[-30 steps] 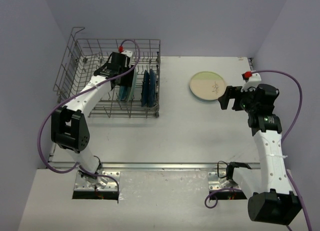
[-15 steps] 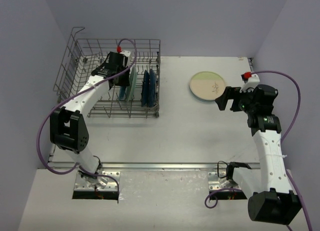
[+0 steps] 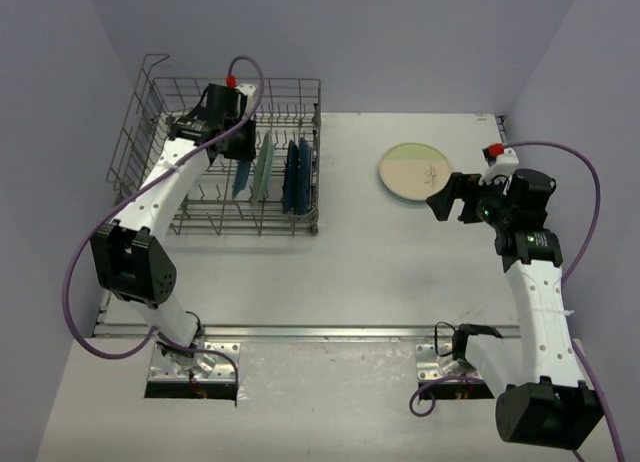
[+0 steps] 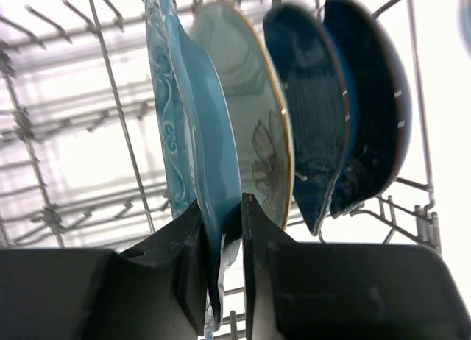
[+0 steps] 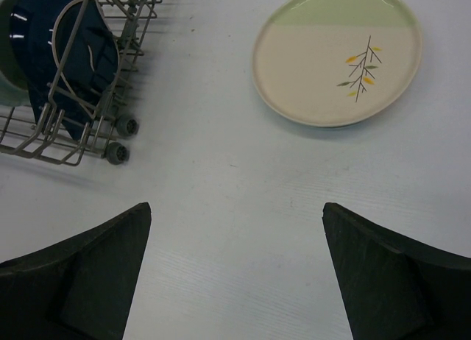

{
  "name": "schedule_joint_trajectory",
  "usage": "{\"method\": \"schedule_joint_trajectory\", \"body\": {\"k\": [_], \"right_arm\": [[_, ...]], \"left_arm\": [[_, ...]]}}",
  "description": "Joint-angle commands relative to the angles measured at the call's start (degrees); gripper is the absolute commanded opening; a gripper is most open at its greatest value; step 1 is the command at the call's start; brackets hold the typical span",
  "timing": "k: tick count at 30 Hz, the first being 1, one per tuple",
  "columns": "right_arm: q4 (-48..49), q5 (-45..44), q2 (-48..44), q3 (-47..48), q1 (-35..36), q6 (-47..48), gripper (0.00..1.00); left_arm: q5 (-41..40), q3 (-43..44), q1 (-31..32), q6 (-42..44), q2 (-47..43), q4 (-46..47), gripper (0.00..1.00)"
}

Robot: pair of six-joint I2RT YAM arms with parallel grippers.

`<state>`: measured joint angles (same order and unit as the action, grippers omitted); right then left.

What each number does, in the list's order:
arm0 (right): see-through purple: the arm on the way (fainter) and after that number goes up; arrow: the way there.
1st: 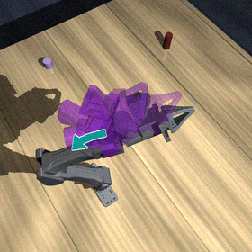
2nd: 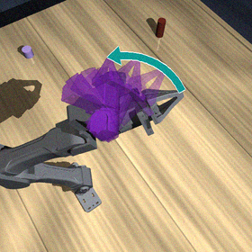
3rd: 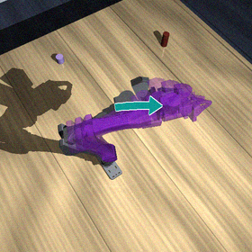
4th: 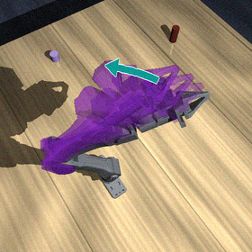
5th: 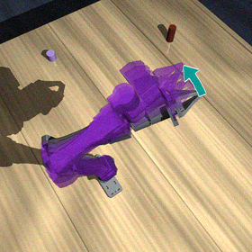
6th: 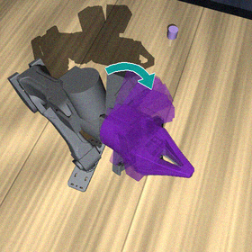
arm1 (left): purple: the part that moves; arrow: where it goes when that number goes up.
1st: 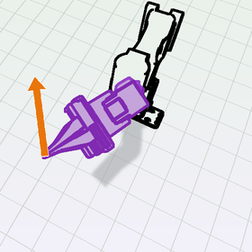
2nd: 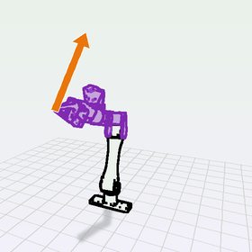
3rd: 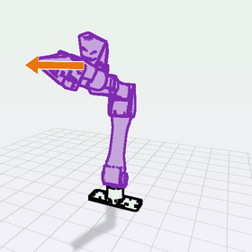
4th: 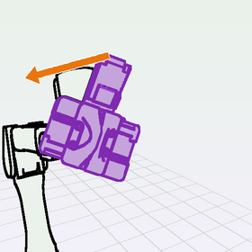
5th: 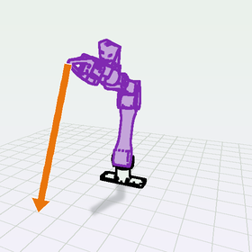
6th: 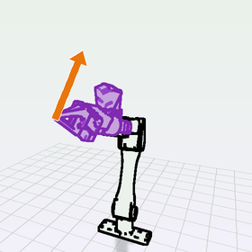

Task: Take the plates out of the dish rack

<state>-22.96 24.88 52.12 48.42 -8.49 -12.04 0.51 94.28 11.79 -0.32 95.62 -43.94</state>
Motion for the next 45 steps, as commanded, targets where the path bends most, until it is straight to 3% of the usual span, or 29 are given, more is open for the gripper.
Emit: {"method": "schedule_joint_trajectory", "body": {"k": [1,7,9,17,20,28,35,45], "right_arm": [[1.78,2.26,-1.03,0.68,0.05,-1.8,0.99],[1.5,3.7,-1.13,1.9,0.05,-3.47,0.99],[1.16,4.45,-0.85,3.12,0.05,-4.71,0.99],[3.97,17.18,1.8,6.28,0.05,-15.74,0.99],[7.95,22.83,2.08,5.5,0.05,-22.91,0.99],[13.67,31.51,7.83,4.25,1.03,-36.97,0.98],[14.95,29.06,10.13,2.3,7.7,-36.79,0.95],[14.05,25.71,16.73,6.0,16.48,-30.75,0.85]], "left_arm": [[-1.36,8.35,-0.81,3.15,-7.51,6.89,0.0],[-3.27,9.05,0.28,9.66,-11.68,9.9,0.0],[-6.47,8.07,3.61,14.14,-13.9,11.53,0.0],[-33.3,-20.4,33.65,53.1,-30.02,31.71,0.0],[-36.51,-26.04,38.64,63.78,-32.32,35.46,0.0],[-36.23,-47.73,50.37,100.16,-40.52,60.62,0.0],[-35.02,-53.88,55.32,104.44,-41.38,65.21,0.0],[-35.9,-53.12,57.02,100.02,-38.27,64.27,0.0]]}}
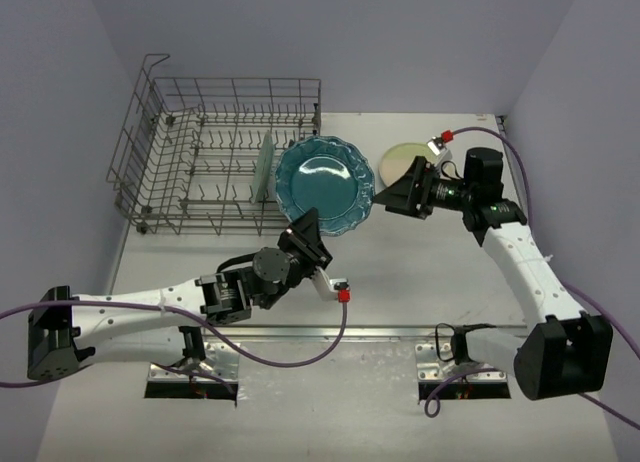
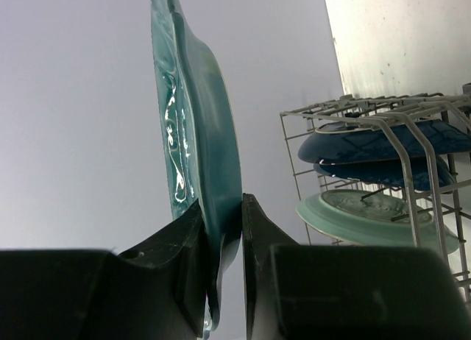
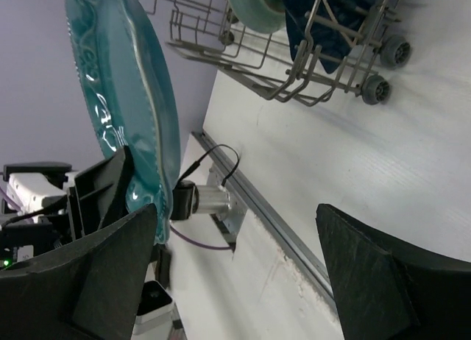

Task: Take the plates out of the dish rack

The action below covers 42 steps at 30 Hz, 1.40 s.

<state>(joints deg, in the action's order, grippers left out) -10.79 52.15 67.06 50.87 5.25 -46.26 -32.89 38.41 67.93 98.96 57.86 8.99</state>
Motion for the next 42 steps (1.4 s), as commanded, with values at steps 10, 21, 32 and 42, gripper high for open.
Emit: {"method": "schedule_joint_trajectory", "body": {"k": [10,21,32,42], "right_arm": [[5.96,-2.84,7.79,8.59,7.28,1.95,0.54],[7.71,-0.52,7.45,6.88,8.02,2.17,0.0],[9.83,4.39,8.69,6.8,-9.52,-1.98,0.0],[9.73,0.53,20.89,13.67,-24.47,3.32,0.0]], "left_arm": [[-1.69,3.34,2.52,-1.23,2.61,10.35,0.0],[-2.52,5.27,2.51,-4.37,4.89,8.14,0.12],[-9.93,13.51,0.28,-20.03,3.09,-3.54,0.91],[-4.45,60.43,-21.63,-67.84,16.69,-44.82,1.0]]}}
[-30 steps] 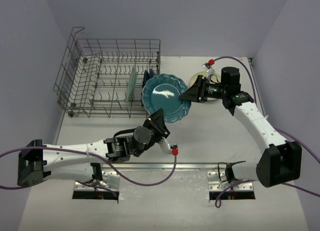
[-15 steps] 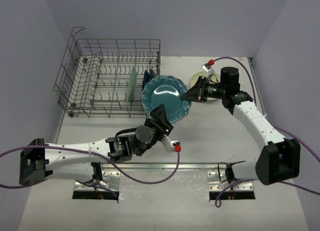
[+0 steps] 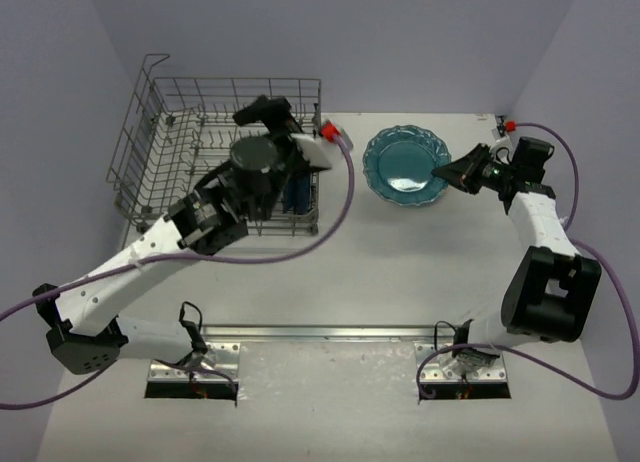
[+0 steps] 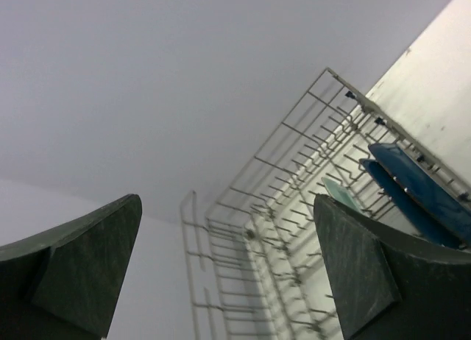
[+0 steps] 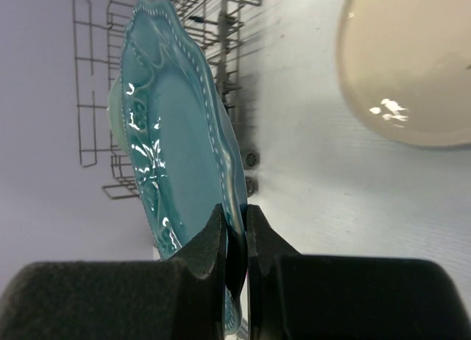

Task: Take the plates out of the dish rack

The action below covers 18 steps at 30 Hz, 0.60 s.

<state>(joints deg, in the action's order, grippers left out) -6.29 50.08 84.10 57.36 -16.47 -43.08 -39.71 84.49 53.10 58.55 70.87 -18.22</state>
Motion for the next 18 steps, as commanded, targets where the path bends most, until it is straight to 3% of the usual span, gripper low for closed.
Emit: {"method": "schedule_joint_trajectory", "body": {"k": [1,4,8,18], "right_arm": [[5.17,1.65,5.41,8.02,-3.27,-0.13,0.0],[5.23,-3.02,8.9,10.48,-3.83,0.37,0.0],[5.35,-7.09,15.52,13.92,-3.85,0.86,0.0],[7.94,-10.21,25.32,18.97,-3.75,0.15,0.0]], "left_arm": [[3.1,15.55,-7.71,-31.19,3.98,-19.92,0.99],[9.79,15.87,-13.89,-39.92,3.7,-24.56,0.99],[17.76,13.64,-23.99,-44.25,3.55,-25.29,0.98],[20.75,9.8,-28.7,-47.11,2.25,-23.85,0.99]]}}
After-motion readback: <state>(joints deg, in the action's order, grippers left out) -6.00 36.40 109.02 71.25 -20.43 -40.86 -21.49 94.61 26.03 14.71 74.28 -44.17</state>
